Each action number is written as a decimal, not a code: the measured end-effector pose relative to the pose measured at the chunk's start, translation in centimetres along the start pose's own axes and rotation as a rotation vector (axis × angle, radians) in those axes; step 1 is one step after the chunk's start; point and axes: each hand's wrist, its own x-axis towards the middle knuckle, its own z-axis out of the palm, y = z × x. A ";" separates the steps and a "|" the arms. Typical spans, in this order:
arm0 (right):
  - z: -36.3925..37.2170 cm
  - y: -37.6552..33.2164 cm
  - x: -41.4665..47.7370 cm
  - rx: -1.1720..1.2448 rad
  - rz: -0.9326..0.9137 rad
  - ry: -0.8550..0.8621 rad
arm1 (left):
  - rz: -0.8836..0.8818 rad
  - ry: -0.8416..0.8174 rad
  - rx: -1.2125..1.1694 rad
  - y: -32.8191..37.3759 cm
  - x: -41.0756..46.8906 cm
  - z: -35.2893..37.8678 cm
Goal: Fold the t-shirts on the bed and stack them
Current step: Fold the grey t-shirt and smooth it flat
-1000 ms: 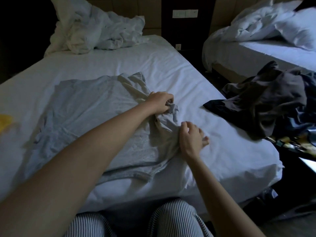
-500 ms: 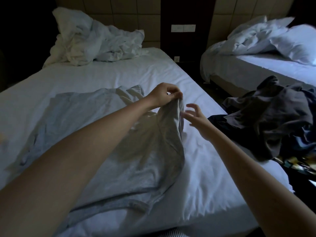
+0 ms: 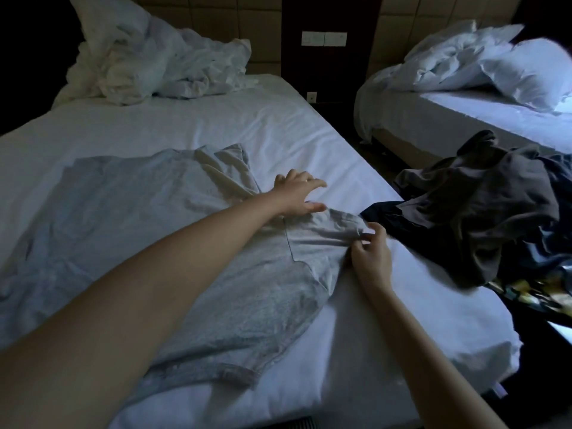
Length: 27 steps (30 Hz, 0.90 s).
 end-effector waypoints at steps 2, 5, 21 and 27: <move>0.4 0.1 -0.5 -0.075 -0.078 0.008 | -0.112 -0.093 -0.178 0.6 0.0 1.2; 0.2 0.0 -1.1 -0.192 -0.118 0.004 | -0.141 -0.220 -0.230 1.1 0.1 1.9; 1.2 -3.3 -9.6 -0.156 -0.412 -0.417 | 0.082 -0.015 -0.291 -6.6 -16.6 -6.8; 1.4 -4.6 -10.9 -0.266 -0.650 -0.694 | -0.222 -0.312 0.050 -12.0 -24.8 -5.0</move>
